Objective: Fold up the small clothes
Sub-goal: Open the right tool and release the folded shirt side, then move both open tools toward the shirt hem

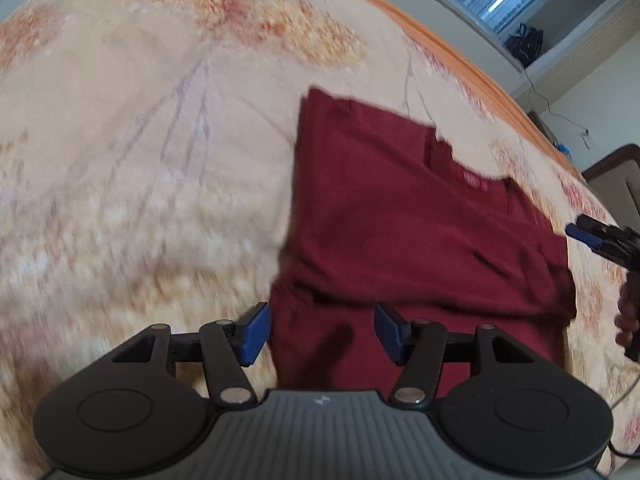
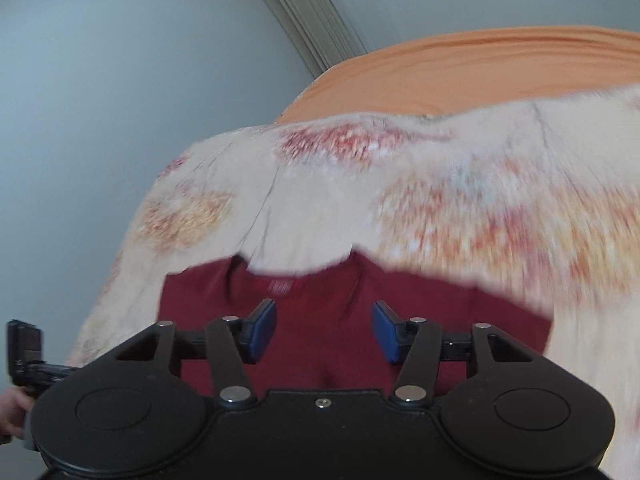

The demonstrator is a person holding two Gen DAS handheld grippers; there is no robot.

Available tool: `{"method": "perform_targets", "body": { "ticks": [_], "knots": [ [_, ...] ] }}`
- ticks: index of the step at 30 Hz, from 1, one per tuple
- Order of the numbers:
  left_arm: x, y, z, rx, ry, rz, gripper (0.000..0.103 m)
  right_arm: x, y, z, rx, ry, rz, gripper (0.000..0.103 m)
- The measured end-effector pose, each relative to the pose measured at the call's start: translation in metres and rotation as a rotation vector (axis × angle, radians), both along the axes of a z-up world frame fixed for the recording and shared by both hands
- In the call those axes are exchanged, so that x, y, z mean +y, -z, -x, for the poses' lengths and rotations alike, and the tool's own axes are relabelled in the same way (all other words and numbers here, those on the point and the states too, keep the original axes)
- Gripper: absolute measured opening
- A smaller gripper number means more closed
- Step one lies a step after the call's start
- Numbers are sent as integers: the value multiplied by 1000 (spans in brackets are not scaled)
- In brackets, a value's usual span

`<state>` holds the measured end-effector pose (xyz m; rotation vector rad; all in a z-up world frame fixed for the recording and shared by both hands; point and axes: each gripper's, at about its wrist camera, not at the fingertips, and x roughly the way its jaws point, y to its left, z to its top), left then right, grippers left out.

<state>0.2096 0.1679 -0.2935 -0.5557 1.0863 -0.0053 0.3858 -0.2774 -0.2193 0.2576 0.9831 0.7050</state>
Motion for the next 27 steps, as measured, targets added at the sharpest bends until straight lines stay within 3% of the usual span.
{"method": "perform_targets", "body": {
  "ticks": [3,6,11,21,27],
  "knots": [
    [-15,7,20,31,28,-1,63,-8,6,63,58,14,42,66],
    [-25,9,36,45,32,16,74,-13,18,114,141,56,93,76],
    [-32,4,49,64,39,36,88,-20,29,171,236,174,148,81],
    [-36,-8,63,71,81,59,92,-14,-1,211,245,263,175,90],
    [-37,-11,79,77,110,61,93,-24,-24,230,231,318,183,91]
  ]
}}
